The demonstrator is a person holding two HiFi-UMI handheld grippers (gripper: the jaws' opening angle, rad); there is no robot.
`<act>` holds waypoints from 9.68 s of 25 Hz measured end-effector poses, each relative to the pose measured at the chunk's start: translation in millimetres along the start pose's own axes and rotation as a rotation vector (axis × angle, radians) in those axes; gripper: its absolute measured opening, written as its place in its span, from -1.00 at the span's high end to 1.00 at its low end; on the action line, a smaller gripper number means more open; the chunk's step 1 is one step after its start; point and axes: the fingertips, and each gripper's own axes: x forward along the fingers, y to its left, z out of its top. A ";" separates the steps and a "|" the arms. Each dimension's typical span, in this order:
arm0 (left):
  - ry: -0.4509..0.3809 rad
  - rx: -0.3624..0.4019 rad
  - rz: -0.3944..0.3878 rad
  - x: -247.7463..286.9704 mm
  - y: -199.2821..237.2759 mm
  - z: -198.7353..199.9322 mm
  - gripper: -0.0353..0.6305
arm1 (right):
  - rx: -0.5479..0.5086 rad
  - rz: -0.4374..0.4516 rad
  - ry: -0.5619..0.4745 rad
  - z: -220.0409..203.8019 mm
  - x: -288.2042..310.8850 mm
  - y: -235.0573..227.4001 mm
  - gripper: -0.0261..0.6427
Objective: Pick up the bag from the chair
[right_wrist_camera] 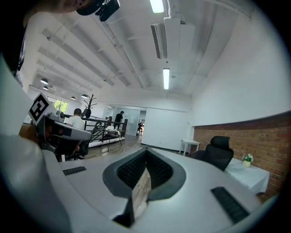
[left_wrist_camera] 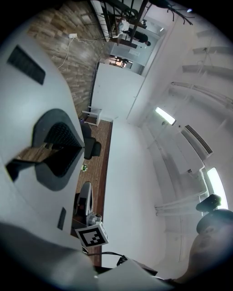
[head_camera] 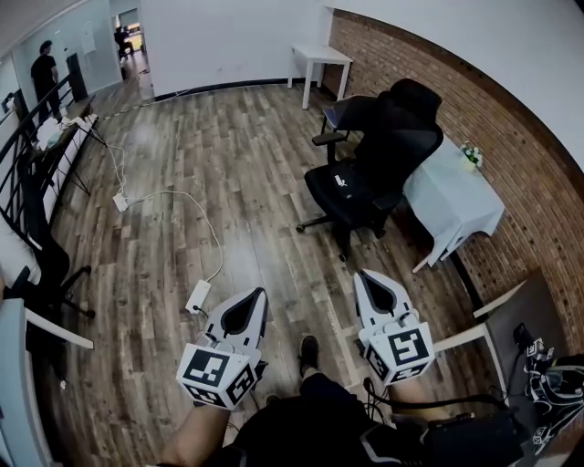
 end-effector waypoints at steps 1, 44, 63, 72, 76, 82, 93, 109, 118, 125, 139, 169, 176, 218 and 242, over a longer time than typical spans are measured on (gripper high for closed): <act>-0.001 0.005 0.008 3.3 3.8 0.8 0.89 | 0.001 0.005 -0.004 0.8 6.8 -2.5 0.89; 0.088 0.107 0.036 345.3 44.9 11.6 0.89 | 0.097 -0.020 -0.081 -20.2 207.4 -281.3 0.89; 0.127 0.057 -0.163 480.2 124.0 9.8 0.89 | 0.114 -0.194 0.003 -30.7 311.3 -334.5 0.89; 0.161 0.030 -0.231 528.4 170.7 16.9 0.89 | 0.099 -0.216 0.038 -21.0 364.0 -337.1 0.89; 0.172 0.027 -0.264 543.6 188.5 18.6 0.89 | 0.083 -0.230 0.058 -20.5 384.1 -335.7 0.89; 0.182 0.014 -0.318 560.5 212.8 22.3 0.89 | 0.090 -0.276 0.085 -20.1 409.2 -333.6 0.89; 0.202 -0.005 -0.421 599.5 226.9 19.4 0.89 | 0.093 -0.330 0.129 -24.2 433.4 -340.4 0.89; 0.286 0.034 -0.507 704.5 205.4 -7.1 0.89 | 0.120 -0.375 0.081 -40.2 460.5 -427.5 0.89; 0.314 0.068 -0.585 787.6 175.0 -20.4 0.89 | 0.106 -0.324 0.108 -60.0 489.7 -492.3 0.89; 0.374 0.098 -0.643 851.6 155.7 -48.6 0.89 | 0.169 -0.326 0.170 -99.3 503.0 -539.5 0.89; 0.445 0.170 -0.843 949.3 87.7 -65.4 0.89 | 0.262 -0.381 0.208 -143.1 501.2 -646.1 0.88; 0.709 0.367 -1.290 1102.9 112.6 -205.2 0.89 | 0.451 -0.335 0.569 -300.2 570.4 -713.3 0.35; 0.786 0.457 -1.342 1132.7 127.4 -266.7 0.88 | 0.512 -0.255 0.694 -376.5 589.6 -704.5 0.10; 1.327 1.127 -1.728 1132.2 208.5 -617.6 -0.30 | 0.649 0.010 1.006 -680.4 647.1 -659.8 -0.40; 1.441 1.205 -1.720 1112.5 231.5 -638.0 -0.10 | 0.523 0.068 1.140 -709.1 641.6 -644.7 0.14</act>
